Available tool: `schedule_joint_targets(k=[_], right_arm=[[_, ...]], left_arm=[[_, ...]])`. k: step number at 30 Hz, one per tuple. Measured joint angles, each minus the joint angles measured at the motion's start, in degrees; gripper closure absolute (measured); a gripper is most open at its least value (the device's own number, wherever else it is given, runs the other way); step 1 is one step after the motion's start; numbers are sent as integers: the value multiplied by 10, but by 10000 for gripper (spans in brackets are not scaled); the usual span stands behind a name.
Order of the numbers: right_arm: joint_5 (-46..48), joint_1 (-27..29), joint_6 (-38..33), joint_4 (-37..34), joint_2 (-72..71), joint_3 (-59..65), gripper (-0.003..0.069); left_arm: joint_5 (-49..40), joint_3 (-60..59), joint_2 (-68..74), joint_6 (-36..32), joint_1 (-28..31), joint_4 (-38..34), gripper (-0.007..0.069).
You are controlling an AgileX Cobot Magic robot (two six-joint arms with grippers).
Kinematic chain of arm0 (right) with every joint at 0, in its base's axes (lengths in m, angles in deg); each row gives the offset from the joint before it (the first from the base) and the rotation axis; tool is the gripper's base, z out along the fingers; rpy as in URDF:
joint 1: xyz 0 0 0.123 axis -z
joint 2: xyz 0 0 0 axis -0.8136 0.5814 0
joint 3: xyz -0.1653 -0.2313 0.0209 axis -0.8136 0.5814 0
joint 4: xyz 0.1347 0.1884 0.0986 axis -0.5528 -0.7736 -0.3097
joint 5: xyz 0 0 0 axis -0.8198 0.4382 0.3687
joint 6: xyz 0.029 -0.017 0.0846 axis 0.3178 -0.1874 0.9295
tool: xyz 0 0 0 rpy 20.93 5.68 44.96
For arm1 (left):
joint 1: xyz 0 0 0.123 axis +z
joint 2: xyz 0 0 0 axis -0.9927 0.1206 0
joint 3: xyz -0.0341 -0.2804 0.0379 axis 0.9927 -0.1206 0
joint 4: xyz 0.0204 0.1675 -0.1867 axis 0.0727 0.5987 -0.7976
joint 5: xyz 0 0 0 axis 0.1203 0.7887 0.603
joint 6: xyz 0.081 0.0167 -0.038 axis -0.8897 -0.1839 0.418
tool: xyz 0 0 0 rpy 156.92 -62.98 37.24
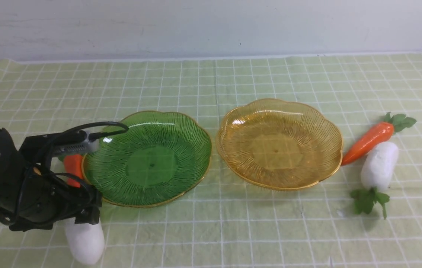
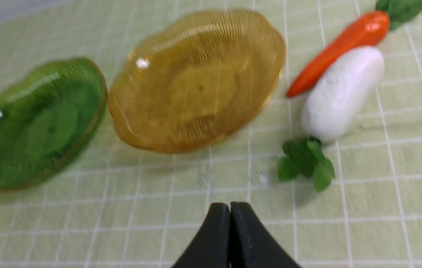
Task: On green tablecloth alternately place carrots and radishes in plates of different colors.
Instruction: 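Pick up the white radish and place it in the left plate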
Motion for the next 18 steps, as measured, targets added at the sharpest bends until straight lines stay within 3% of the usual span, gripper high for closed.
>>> schedule_joint_targets(k=[3, 6, 13, 18], right_arm=[[35, 0, 4, 35, 77, -42, 671], [41, 0, 13, 68, 137, -66, 671], [40, -1, 42, 140, 232, -99, 671], [4, -2, 57, 177, 313, -119, 635]], left_arm=[[8, 0, 30, 2, 0, 0, 38], [4, 2, 48, 21, 0, 0, 188], [-86, 5, 17, 60, 0, 41, 178], [-151, 11, -111, 60, 0, 29, 178]])
